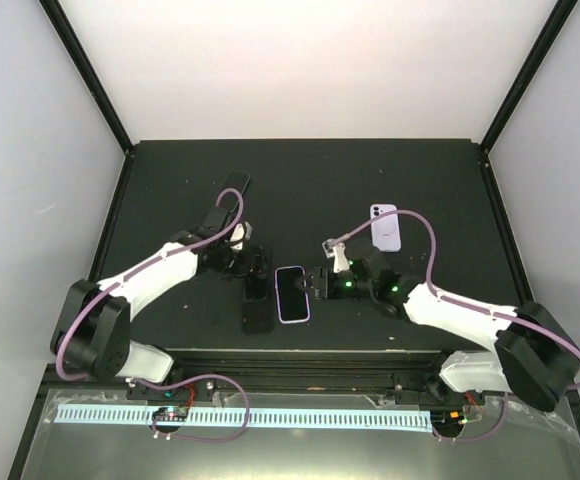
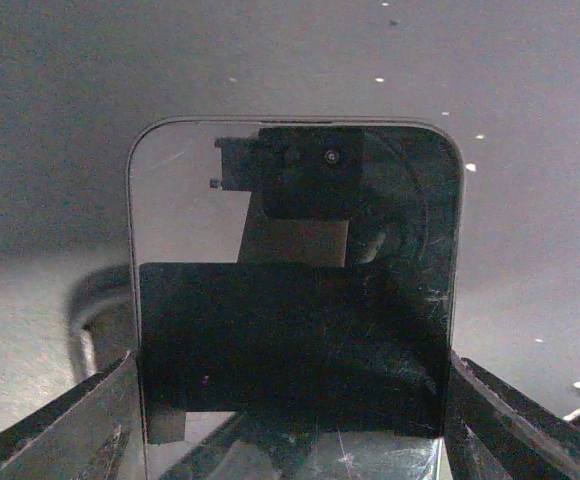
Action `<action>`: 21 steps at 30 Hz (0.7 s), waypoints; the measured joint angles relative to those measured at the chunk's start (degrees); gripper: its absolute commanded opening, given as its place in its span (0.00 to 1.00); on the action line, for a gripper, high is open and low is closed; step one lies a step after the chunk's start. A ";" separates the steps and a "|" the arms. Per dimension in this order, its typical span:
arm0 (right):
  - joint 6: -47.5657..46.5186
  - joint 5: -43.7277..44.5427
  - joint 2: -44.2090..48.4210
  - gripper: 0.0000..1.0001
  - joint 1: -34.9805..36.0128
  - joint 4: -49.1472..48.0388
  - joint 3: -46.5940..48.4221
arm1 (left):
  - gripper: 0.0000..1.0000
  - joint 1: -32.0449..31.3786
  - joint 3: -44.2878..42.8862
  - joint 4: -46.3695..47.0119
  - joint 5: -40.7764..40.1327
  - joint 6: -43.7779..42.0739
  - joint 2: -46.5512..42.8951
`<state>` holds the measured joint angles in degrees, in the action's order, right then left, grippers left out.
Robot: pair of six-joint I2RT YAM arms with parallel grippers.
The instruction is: Put the phone into the phone case
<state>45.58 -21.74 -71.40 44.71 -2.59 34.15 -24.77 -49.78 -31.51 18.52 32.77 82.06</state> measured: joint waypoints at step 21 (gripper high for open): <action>10.80 0.61 -14.64 0.31 8.46 -12.11 5.68 | 0.45 -0.83 8.81 10.62 7.19 9.86 -9.01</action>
<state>56.38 -21.12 -86.04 53.17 -14.70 39.83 -25.61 -40.97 -20.88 25.71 42.63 73.06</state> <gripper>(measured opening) 0.387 0.765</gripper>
